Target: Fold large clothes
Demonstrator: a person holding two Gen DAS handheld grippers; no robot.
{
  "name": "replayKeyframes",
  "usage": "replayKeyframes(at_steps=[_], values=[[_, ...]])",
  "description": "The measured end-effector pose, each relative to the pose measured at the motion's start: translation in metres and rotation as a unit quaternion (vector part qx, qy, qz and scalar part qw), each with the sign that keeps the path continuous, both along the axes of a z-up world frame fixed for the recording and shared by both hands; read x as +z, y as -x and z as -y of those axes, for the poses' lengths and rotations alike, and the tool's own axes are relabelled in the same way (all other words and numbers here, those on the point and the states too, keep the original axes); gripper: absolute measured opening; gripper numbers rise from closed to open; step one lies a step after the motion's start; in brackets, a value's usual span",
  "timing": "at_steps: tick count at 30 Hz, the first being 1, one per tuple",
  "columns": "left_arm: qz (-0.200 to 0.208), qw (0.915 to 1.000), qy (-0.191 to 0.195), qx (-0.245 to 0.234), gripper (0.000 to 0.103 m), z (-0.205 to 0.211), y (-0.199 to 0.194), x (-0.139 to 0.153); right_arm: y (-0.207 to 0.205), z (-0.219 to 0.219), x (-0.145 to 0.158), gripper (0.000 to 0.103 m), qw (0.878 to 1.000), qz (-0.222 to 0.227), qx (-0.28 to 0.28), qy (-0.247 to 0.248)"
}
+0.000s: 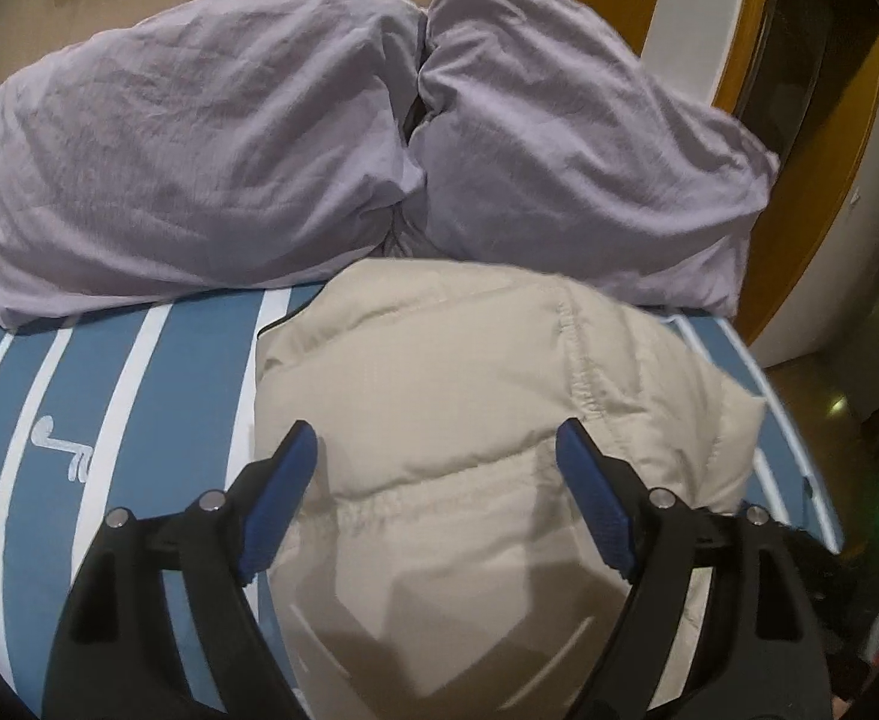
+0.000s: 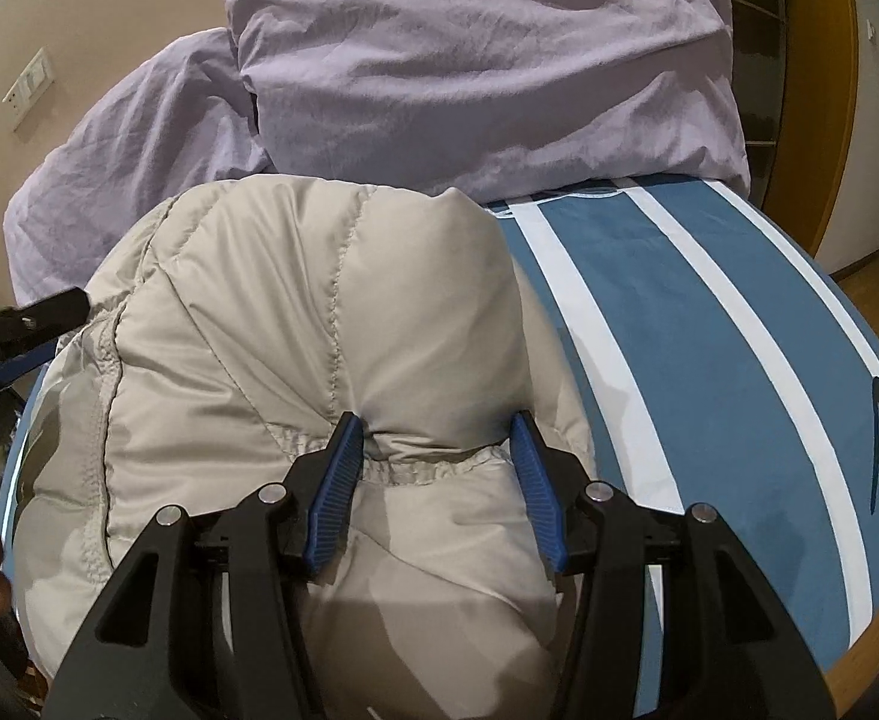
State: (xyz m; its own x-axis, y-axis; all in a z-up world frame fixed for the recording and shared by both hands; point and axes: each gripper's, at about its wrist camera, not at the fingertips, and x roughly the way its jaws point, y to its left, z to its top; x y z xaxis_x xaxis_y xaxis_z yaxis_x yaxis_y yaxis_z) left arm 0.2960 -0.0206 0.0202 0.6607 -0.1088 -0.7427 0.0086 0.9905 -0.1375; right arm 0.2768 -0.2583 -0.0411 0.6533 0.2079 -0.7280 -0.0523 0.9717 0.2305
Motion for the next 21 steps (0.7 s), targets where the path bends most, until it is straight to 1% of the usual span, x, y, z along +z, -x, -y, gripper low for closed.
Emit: replayKeyframes(at_steps=[2, 5, 6, 8, 11, 14, 16, 18, 21], values=[[0.001, 0.9999, -0.015, 0.004, 0.087, 0.005, -0.002, -0.008, 0.000, 0.001, 0.000, 0.053, 1.000, 0.000, 0.000, 0.000], [0.004, 0.9987, -0.051, -0.001, 0.088, 0.014, -0.001, -0.017, 0.002, 0.001, 0.005, 0.056, 1.000, 0.001, -0.002, 0.008], [0.005, 0.9984, -0.055, -0.002, 0.089, 0.015, -0.002, -0.019, 0.002, 0.002, 0.007, 0.057, 1.000, 0.001, -0.004, 0.010], [0.003, 0.9984, -0.057, 0.000, 0.090, 0.015, -0.004, -0.023, 0.001, 0.005, 0.014, 0.057, 1.000, 0.001, -0.008, 0.008], [0.001, 0.9985, -0.055, 0.004, 0.091, 0.014, -0.007, -0.029, -0.004, 0.007, 0.032, 0.058, 1.000, 0.020, -0.010, 0.000], [0.002, 0.9984, -0.056, 0.005, 0.092, 0.015, -0.009, -0.032, -0.014, 0.001, 0.050, 0.064, 0.999, 0.043, -0.005, -0.004], [0.004, 0.9983, -0.057, 0.006, 0.092, 0.016, -0.009, -0.035, -0.022, -0.005, 0.058, 0.066, 0.999, 0.053, 0.001, -0.001], [0.006, 0.9983, -0.057, 0.007, 0.092, 0.016, -0.010, -0.036, -0.035, -0.015, 0.063, 0.066, 0.998, 0.058, 0.006, 0.009], [0.008, 0.9984, -0.055, 0.009, 0.093, 0.016, -0.009, -0.038, -0.050, -0.025, 0.061, 0.066, 0.998, 0.057, 0.008, 0.019]])
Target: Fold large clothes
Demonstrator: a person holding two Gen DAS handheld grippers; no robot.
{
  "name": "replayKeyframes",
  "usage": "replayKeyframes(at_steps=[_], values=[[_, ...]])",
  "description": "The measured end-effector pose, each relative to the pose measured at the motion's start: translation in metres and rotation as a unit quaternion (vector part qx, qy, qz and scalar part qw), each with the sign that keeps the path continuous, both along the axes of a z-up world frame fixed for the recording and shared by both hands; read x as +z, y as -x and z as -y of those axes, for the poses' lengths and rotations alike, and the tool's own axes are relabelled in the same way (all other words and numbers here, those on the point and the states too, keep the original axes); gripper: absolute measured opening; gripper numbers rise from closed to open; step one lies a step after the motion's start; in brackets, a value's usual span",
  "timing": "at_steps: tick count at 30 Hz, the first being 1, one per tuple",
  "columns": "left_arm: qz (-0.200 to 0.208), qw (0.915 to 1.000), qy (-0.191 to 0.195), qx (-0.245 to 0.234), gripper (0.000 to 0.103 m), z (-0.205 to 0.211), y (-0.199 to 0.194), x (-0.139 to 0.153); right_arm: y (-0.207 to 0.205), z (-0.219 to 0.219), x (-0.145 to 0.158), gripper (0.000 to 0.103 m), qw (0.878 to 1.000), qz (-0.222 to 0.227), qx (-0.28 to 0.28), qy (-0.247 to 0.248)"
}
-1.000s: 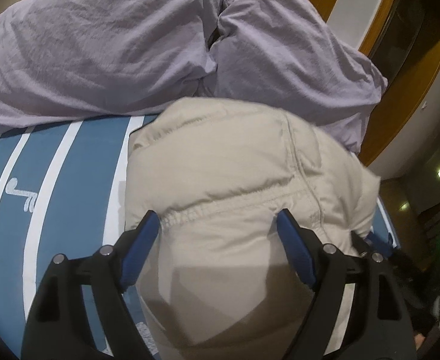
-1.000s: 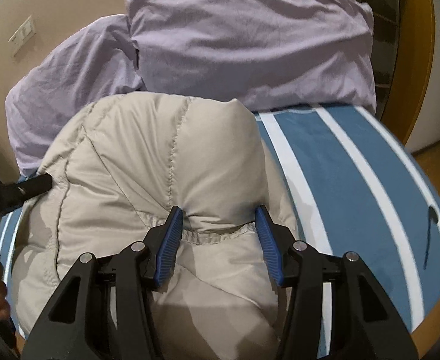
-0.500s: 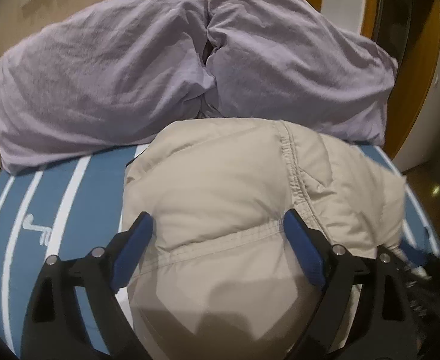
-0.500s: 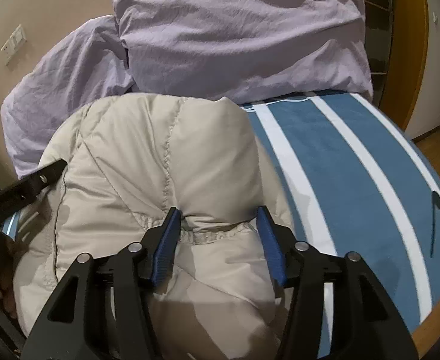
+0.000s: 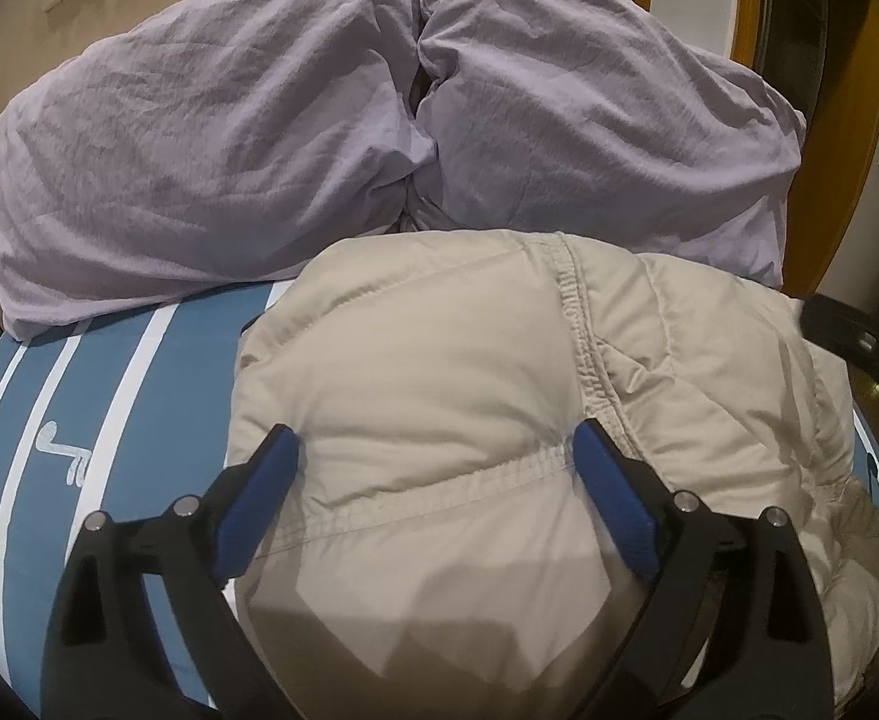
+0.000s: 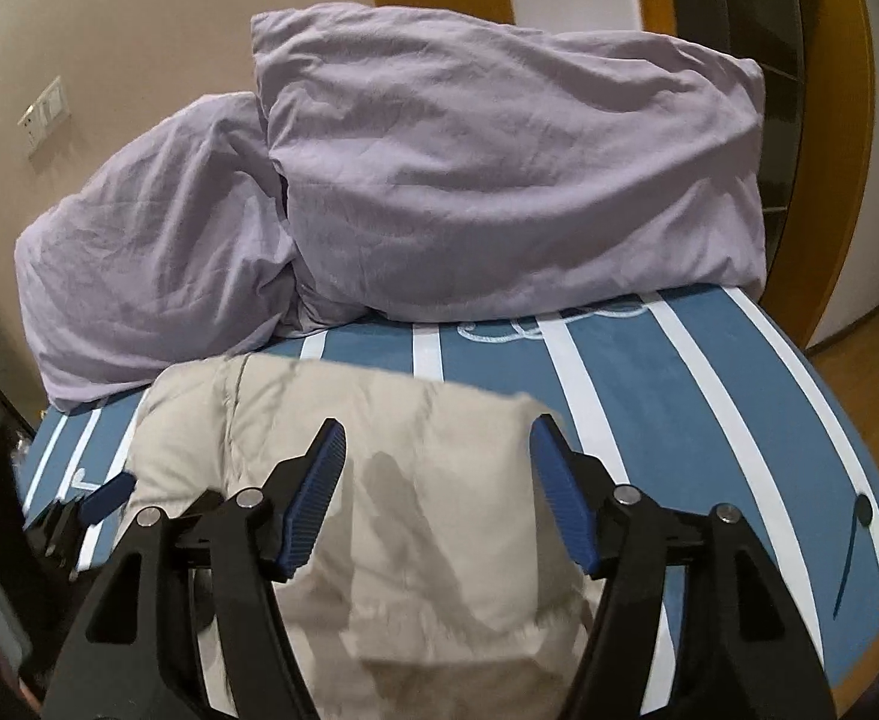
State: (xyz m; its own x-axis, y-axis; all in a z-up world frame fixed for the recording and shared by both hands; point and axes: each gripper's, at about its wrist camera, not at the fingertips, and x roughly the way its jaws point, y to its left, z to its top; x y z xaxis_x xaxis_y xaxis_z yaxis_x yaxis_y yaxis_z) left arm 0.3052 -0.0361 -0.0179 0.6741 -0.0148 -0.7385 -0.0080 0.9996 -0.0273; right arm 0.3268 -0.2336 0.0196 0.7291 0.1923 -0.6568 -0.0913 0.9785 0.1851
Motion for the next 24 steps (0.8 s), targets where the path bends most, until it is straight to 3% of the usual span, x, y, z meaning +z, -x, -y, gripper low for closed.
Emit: replayKeyframes(at_steps=[5, 9, 24], values=[[0.005, 0.9998, 0.017, -0.002, 0.094, -0.005, 0.000, -0.002, -0.015, -0.003, -0.032, 0.066, 0.999, -0.026, -0.010, 0.018], [0.013, 0.9997, 0.020, -0.009, 0.096, -0.003, 0.002, -0.002, -0.008, -0.003, -0.052, 0.066, 1.000, -0.008, -0.017, 0.019], [0.038, 0.9992, 0.002, -0.014, 0.099, 0.007, 0.009, -0.008, -0.001, 0.002, -0.077, 0.073, 0.999, 0.013, -0.034, 0.008]])
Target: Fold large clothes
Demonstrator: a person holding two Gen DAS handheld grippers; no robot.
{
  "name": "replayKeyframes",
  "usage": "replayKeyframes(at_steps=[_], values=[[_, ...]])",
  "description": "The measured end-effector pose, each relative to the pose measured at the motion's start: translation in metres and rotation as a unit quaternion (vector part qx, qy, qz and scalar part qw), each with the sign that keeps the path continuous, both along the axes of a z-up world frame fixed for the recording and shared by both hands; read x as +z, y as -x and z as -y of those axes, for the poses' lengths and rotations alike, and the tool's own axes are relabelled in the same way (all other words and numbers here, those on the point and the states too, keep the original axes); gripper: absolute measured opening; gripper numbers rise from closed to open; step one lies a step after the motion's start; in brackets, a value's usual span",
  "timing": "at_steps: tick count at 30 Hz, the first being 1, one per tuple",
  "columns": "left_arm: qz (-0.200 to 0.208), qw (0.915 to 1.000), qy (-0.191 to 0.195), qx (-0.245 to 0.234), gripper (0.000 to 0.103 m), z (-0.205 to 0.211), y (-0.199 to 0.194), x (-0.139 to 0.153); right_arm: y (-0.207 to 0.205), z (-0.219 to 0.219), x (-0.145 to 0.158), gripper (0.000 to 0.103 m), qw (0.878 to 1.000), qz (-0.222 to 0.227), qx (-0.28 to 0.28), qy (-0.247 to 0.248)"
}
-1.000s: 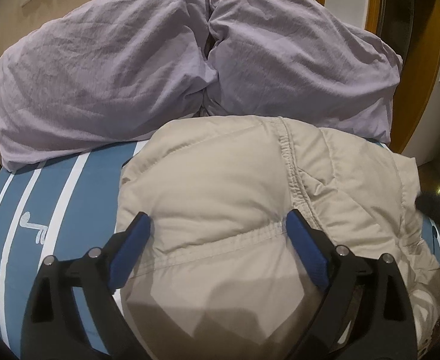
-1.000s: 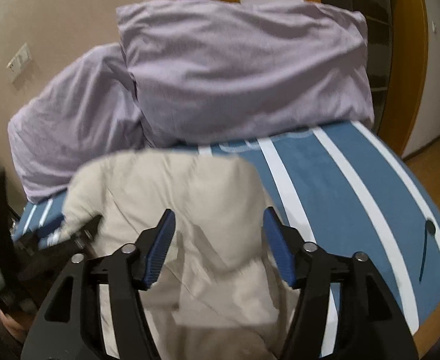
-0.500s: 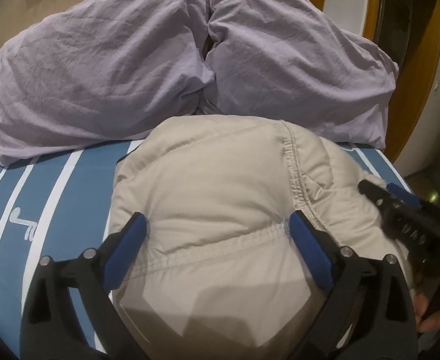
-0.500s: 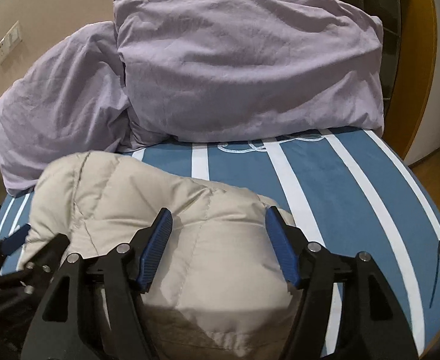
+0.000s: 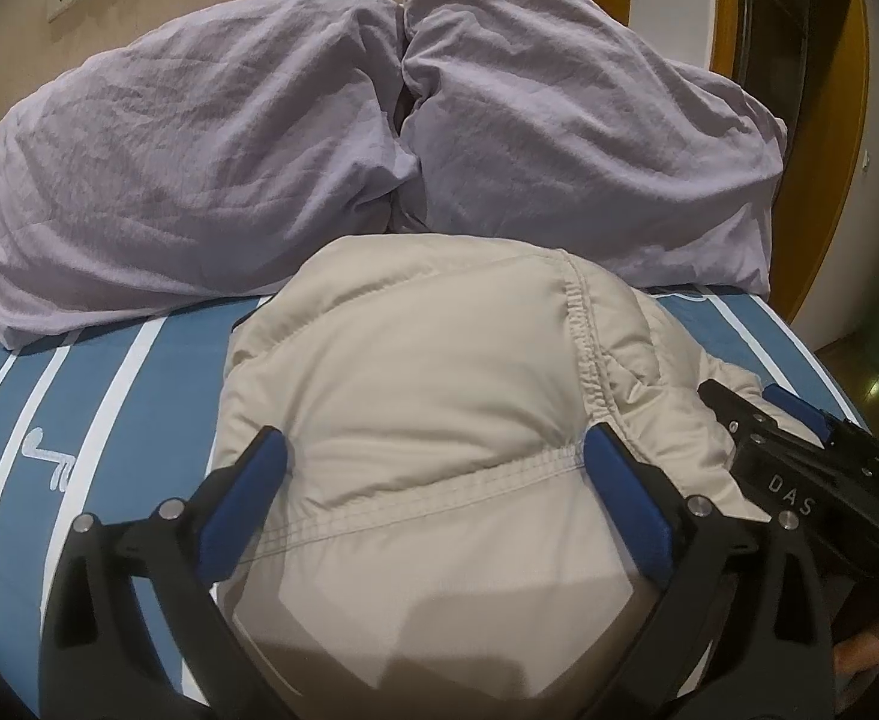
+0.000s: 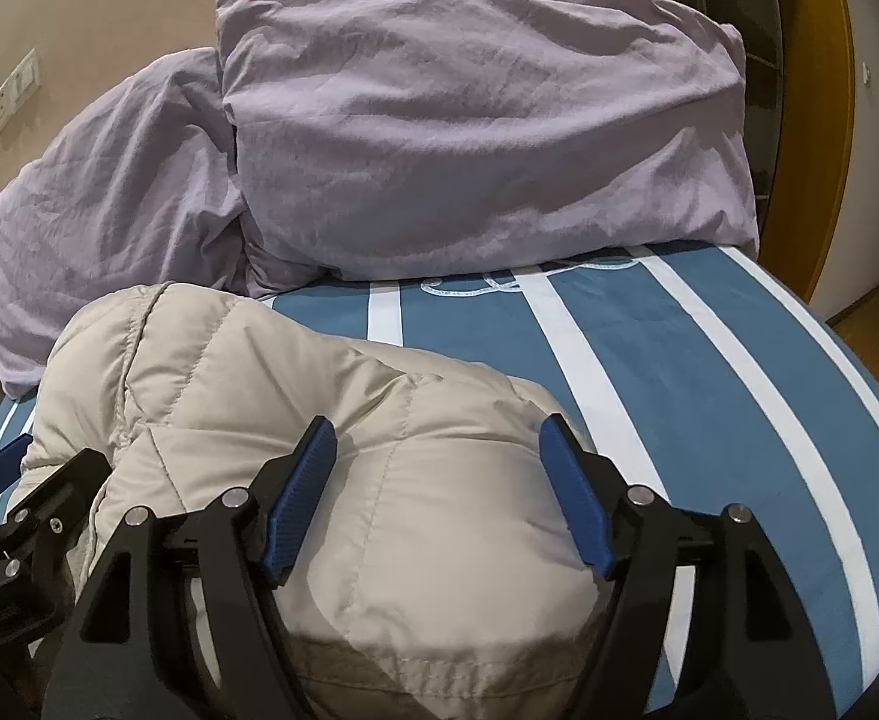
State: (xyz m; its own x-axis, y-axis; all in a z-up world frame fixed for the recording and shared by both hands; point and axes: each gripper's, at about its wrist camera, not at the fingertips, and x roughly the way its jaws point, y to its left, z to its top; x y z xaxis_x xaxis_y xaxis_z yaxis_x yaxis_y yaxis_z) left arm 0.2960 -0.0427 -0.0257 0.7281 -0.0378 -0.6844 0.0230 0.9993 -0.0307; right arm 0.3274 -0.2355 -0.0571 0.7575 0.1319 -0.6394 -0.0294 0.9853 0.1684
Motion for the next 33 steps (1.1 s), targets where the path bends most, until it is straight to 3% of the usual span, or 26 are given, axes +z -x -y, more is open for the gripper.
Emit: replayKeyframes(at_steps=[19, 25, 33], values=[[-0.006, 0.9999, -0.007, -0.004, 0.101, 0.003, -0.008, -0.006, -0.005, -0.003, -0.010, 0.073, 1.000, -0.005, -0.011, 0.009], [-0.023, 0.9997, 0.002, -0.005, 0.101, -0.008, -0.008, 0.011, -0.010, -0.008, 0.007, 0.079, 0.998, -0.034, -0.008, 0.045], [-0.004, 0.9996, -0.003, 0.026, 0.101, -0.028, -0.030, 0.034, -0.021, -0.008, 0.042, 0.079, 0.999, -0.009, -0.002, 0.035]])
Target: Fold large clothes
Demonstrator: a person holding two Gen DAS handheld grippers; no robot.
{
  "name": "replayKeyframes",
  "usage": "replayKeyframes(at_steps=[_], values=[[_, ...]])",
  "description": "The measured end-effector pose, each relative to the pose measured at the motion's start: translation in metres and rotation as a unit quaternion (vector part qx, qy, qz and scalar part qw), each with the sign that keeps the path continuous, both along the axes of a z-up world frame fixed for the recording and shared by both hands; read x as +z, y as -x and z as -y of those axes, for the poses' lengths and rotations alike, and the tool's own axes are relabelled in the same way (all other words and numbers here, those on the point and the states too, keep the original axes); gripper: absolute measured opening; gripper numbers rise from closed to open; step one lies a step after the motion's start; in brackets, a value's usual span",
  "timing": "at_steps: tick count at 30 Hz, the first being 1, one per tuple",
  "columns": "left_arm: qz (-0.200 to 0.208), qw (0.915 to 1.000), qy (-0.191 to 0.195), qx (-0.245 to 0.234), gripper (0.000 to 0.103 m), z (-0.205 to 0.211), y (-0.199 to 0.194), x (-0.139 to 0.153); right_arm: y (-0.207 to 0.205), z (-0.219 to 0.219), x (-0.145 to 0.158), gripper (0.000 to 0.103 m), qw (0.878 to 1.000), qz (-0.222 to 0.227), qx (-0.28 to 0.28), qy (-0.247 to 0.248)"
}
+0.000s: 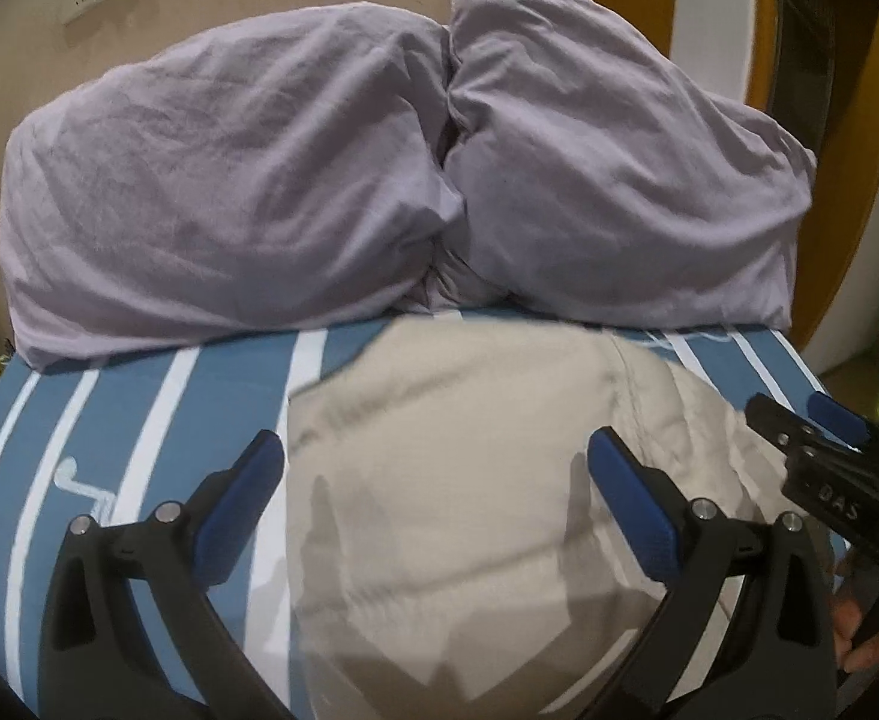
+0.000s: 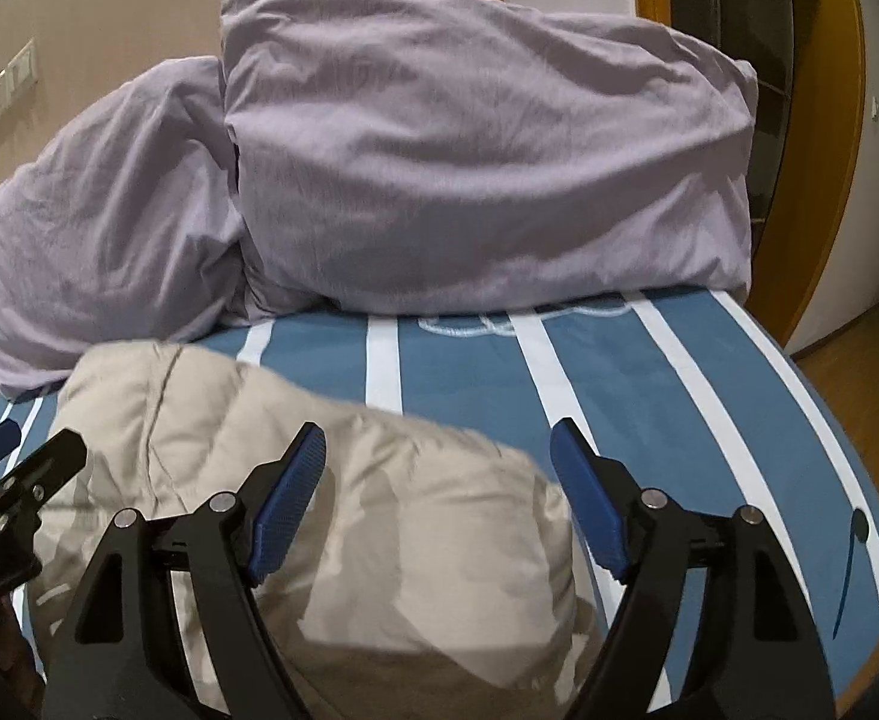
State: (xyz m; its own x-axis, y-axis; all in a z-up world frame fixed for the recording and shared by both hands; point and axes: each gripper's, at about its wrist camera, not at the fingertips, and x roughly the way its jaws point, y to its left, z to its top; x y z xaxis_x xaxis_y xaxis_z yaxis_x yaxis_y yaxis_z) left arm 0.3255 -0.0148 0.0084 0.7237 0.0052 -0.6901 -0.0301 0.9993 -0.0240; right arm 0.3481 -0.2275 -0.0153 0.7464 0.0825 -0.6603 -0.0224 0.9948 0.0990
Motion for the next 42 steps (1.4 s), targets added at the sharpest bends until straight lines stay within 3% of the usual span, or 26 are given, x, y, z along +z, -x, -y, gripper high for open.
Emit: replayKeyframes(at_steps=[6, 10, 42], values=[[-0.019, 0.9997, -0.012, -0.003, 0.101, 0.005, -0.019, -0.011, -0.013, -0.006, -0.010, 0.079, 1.000, -0.017, 0.005, 0.015], [-0.025, 0.9996, -0.003, -0.011, 0.101, 0.007, -0.020, -0.019, -0.013, 0.000, -0.023, 0.079, 1.000, -0.030, -0.007, -0.005], [-0.025, 0.9993, 0.019, -0.019, 0.101, 0.011, -0.024, -0.037, -0.015, 0.007, -0.055, 0.084, 0.998, -0.031, -0.030, -0.043]])
